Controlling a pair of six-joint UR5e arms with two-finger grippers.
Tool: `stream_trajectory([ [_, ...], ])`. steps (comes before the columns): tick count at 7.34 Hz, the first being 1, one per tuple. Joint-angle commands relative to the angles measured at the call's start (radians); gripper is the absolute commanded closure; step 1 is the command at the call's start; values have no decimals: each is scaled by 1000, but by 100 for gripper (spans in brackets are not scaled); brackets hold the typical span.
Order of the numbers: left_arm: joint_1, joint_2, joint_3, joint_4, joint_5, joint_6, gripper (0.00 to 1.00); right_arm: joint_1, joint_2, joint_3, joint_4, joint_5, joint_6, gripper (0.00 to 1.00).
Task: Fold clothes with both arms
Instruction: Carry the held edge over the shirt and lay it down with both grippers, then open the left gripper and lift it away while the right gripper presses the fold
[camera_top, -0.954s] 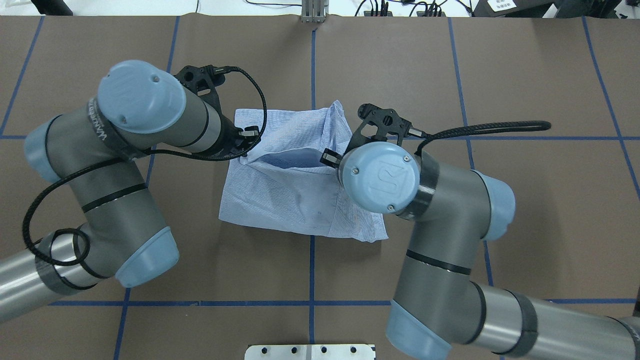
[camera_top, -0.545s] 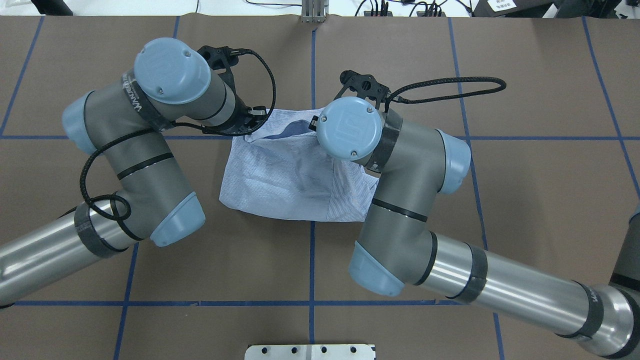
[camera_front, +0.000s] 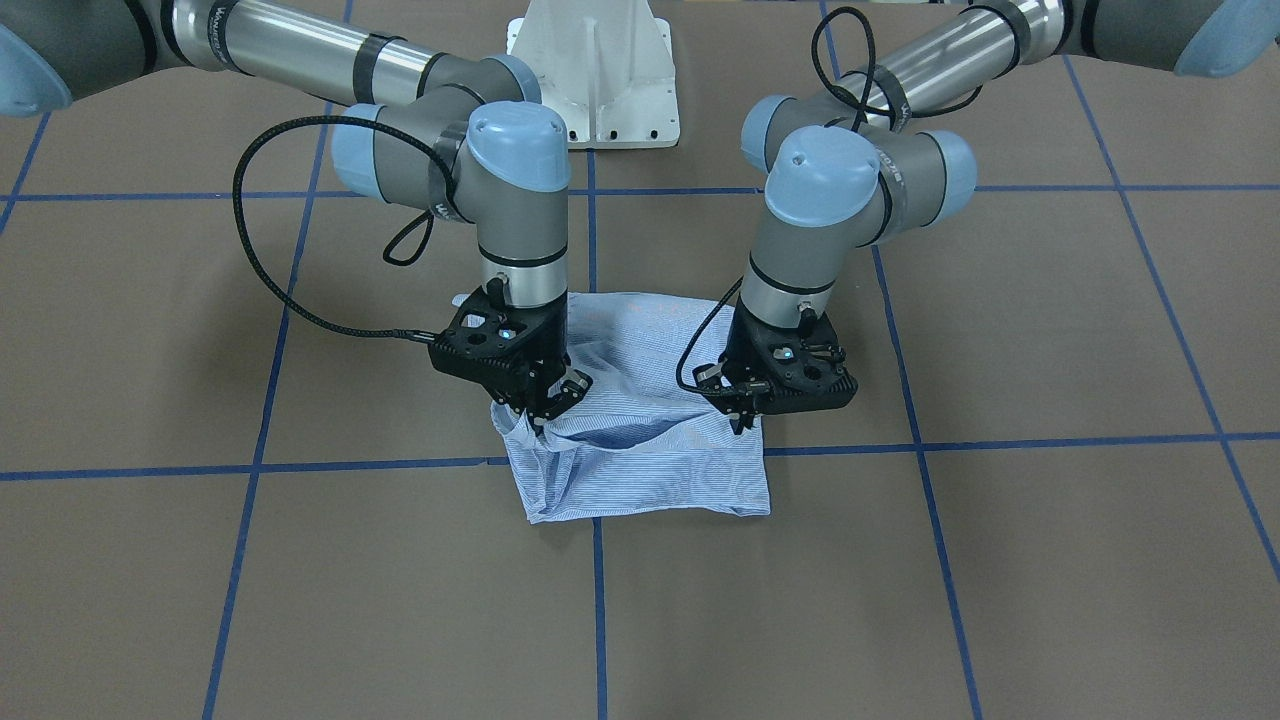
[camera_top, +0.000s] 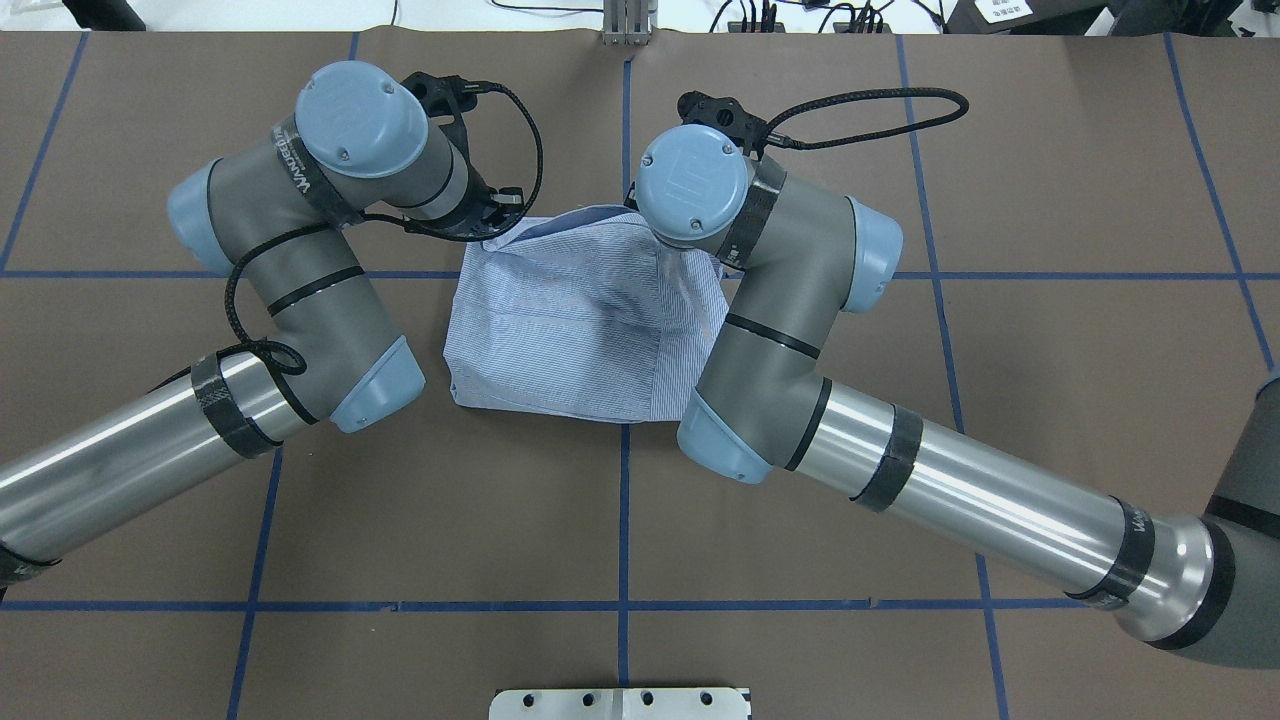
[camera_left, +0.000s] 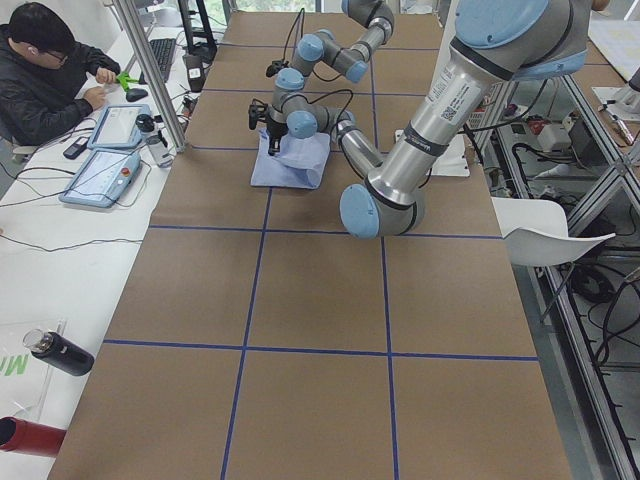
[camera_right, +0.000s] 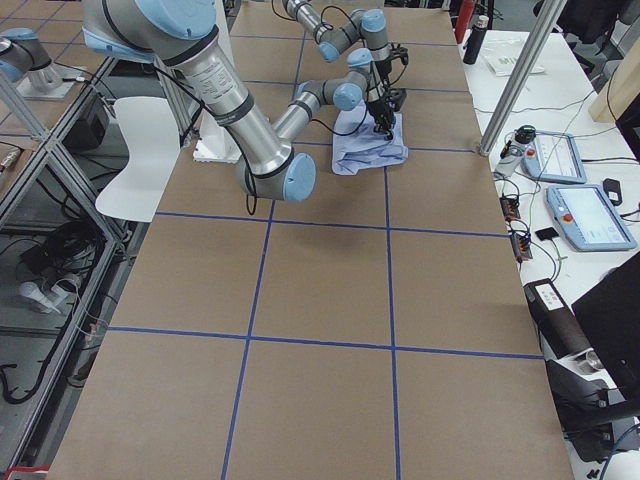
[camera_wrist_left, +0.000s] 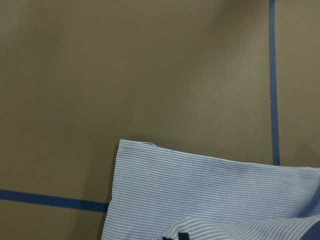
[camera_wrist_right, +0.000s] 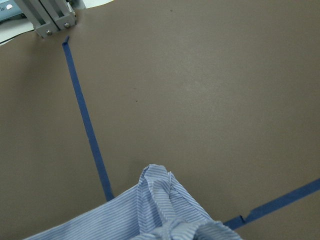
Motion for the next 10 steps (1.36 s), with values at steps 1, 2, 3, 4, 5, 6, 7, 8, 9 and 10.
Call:
stream_trajectory([
  [1,0,-17,87,-49,16,23,100,5,35,-100,60,3,-18,100],
  [2,-2,-37,118,-66,16,23,100,11,60,-132,73,4,-21,100],
  [3,-6,-42,119,-66,16,25,100,19,60,-136,73,9,-26,100],
  [4,-12,-46,121,-66,16,51,100,24,61,-139,74,9,-38,100],
  [5,-15,-46,127,-68,15,66,100,27,64,-148,74,10,-41,100],
  [6,-17,-46,133,-68,15,78,100,33,64,-154,74,26,-41,100],
  [7,-25,-46,138,-68,15,109,100,34,64,-162,74,27,-41,100],
  [8,-34,-45,138,-69,10,121,1,37,63,-171,74,42,-53,27],
  [9,-41,-45,130,-68,2,149,0,50,80,-177,71,64,-125,0],
  [10,-60,-42,115,-68,-75,178,0,83,86,-174,68,161,-134,0],
])
